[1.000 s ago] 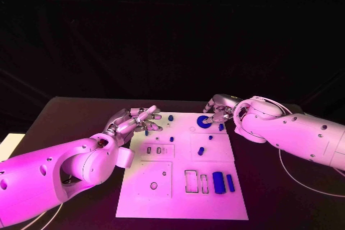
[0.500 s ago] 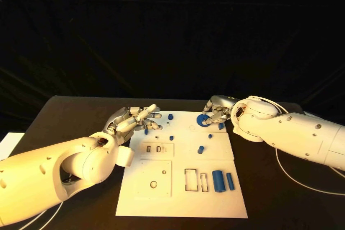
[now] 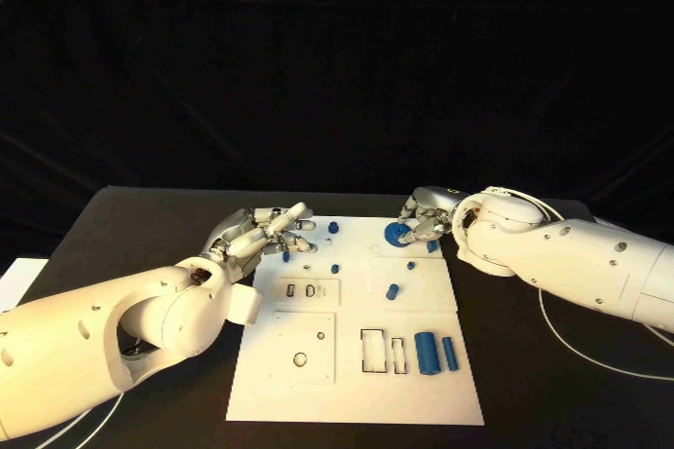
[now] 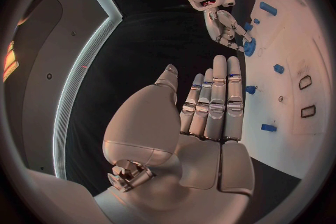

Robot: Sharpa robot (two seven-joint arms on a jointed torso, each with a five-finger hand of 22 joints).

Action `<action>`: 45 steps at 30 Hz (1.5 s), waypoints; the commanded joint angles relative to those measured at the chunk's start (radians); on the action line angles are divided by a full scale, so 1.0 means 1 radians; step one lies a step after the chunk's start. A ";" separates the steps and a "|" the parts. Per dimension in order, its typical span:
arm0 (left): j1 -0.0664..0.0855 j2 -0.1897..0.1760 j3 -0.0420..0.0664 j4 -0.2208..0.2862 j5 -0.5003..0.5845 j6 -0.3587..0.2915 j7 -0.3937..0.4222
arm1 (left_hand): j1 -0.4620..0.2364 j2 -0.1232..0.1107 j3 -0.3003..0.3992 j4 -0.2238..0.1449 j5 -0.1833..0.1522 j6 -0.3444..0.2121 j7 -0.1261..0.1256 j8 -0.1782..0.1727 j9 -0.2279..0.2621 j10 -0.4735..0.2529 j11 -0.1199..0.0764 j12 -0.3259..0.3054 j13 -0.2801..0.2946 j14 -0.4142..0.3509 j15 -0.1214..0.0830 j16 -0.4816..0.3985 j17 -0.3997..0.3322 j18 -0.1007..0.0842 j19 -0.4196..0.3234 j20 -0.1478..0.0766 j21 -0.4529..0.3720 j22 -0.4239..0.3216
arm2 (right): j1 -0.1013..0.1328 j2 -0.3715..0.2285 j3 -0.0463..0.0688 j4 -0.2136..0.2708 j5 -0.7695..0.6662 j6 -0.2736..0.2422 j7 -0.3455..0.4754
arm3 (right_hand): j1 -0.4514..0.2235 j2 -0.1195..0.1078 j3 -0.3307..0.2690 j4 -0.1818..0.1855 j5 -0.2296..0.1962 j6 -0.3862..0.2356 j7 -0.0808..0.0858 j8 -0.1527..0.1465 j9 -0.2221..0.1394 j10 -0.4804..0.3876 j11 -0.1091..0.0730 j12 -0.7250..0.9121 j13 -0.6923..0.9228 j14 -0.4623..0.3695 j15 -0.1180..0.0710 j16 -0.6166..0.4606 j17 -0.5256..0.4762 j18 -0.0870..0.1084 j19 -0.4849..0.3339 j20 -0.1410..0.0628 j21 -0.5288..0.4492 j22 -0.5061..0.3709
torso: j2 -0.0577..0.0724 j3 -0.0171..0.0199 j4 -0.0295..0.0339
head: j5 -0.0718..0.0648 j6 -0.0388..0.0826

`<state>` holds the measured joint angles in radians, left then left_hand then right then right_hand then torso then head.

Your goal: Assemble the parts on the task board

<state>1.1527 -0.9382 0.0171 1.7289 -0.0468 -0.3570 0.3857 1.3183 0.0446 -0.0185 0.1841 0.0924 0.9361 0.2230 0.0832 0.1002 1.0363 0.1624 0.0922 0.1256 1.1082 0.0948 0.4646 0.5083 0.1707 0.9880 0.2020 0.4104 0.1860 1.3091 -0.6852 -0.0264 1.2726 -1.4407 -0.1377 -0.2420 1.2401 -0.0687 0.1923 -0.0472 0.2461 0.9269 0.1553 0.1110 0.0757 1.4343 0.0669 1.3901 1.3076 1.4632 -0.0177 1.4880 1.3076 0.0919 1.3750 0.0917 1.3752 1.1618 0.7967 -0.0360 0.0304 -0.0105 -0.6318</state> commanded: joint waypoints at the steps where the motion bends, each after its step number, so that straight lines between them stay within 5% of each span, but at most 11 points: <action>1: 0.001 0.002 0.001 0.000 0.000 0.021 0.011 | -0.002 0.010 0.001 -0.007 0.003 -0.001 0.004 -0.005 0.001 -0.005 0.002 -0.004 0.001 -0.005 0.002 -0.003 0.001 0.008 -0.006 -0.001 -0.001 -0.001 | -0.001 0.000 0.000 -0.002 -0.013 0.019 -0.007 | 0.004 0.004 0.004 -0.005 -0.001 0.008 0.000 0.005 0.001 0.009 -0.001 0.006 0.070 0.080 0.006 0.005 0.110 -0.013 0.007 0.001 0.007 0.001 | 0.000 -0.0002 0.0003 | -0.001 -0.001; 13: 0.001 0.003 0.001 0.000 0.000 0.022 0.011 | -0.002 0.011 0.001 -0.007 0.003 -0.001 0.004 -0.005 0.002 -0.005 0.002 -0.004 0.002 -0.006 0.002 -0.003 0.002 0.008 -0.006 0.000 -0.001 -0.001 | -0.011 0.013 -0.001 -0.005 -0.093 0.014 -0.007 | 0.006 0.015 0.012 -0.009 -0.011 0.024 -0.002 0.019 0.004 0.014 -0.003 0.011 0.078 0.080 0.005 0.007 0.113 -0.014 0.009 0.001 0.011 0.008 | 0.001 0.0001 0.0014 | 0.000 -0.004; 19: 0.001 0.003 0.001 -0.001 0.000 0.024 0.010 | -0.002 0.011 0.001 -0.007 0.003 -0.001 0.004 -0.005 0.002 -0.005 0.002 -0.004 0.002 -0.006 0.002 -0.003 0.002 0.009 -0.007 0.000 -0.001 -0.001 | -0.019 0.015 -0.001 0.001 -0.177 -0.034 -0.013 | 0.019 0.037 0.041 -0.018 -0.047 0.051 -0.009 0.034 0.009 0.019 -0.009 0.017 0.087 0.079 0.000 0.007 0.112 -0.015 0.010 -0.001 0.015 0.014 | 0.000 -0.0002 0.0009 | 0.001 -0.007; 29: 0.001 0.001 0.001 -0.002 0.003 0.026 0.010 | -0.001 0.012 0.001 -0.008 0.003 -0.001 0.004 -0.005 0.002 -0.005 0.001 -0.004 0.002 -0.006 0.002 -0.003 0.002 0.009 -0.007 0.000 -0.001 -0.001 | -0.023 0.014 -0.001 0.019 -0.247 -0.118 -0.002 | 0.026 0.059 0.096 -0.033 -0.045 0.110 -0.028 0.051 0.020 0.041 -0.025 0.038 0.113 0.080 -0.014 0.010 0.118 -0.019 0.021 -0.012 0.027 0.039 | 0.000 -0.0010 0.0025 | 0.001 -0.006; 37: 0.001 -0.003 0.000 -0.014 0.005 0.027 0.010 | 0.004 0.013 0.004 -0.012 0.004 0.000 0.003 -0.005 0.002 -0.004 0.001 -0.003 0.002 -0.008 0.002 -0.003 0.003 0.009 -0.009 0.000 -0.002 -0.001 | -0.020 0.002 0.000 0.096 -0.226 -0.210 0.008 | 0.005 0.056 0.122 -0.033 -0.028 0.122 -0.033 0.042 0.022 0.044 -0.030 0.036 0.115 0.080 -0.019 0.010 0.119 -0.021 0.025 -0.018 0.032 0.047 | 0.000 -0.0004 0.0023 | 0.007 -0.006; 45: 0.001 -0.006 0.000 -0.021 0.006 0.032 0.012 | 0.011 0.016 0.007 -0.019 0.004 0.001 0.002 -0.004 0.003 -0.003 0.000 -0.003 0.003 -0.010 0.001 -0.003 0.005 0.010 -0.010 0.001 -0.001 -0.001 | -0.015 0.039 0.000 0.138 -0.232 -0.211 0.003 | -0.016 0.048 0.133 -0.027 -0.040 0.117 -0.030 0.027 0.020 0.043 -0.028 0.032 0.114 0.080 -0.018 0.010 0.118 -0.021 0.026 -0.018 0.033 0.048 | 0.001 -0.0007 0.0018 | 0.013 -0.002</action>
<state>1.1528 -0.9444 0.0171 1.7078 -0.0428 -0.3512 0.3854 1.3291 0.0553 -0.0102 0.1702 0.0924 0.9360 0.2229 0.0832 0.1020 1.0364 0.1624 0.0922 0.1272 1.1048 0.0982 0.4646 0.5123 0.1707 0.9844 0.2057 0.4103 0.1860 1.2930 -0.6502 -0.0263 1.4078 -1.6542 -0.3216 -0.2388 1.2338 -0.0187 0.3153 -0.0783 0.2122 1.0095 0.1425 0.1415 0.0825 1.4681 0.0440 1.4278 1.3080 1.4649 -0.0309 1.4957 1.3081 0.0811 1.3986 0.0752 1.4025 1.2088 0.7972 -0.0367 0.0327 0.0005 -0.6351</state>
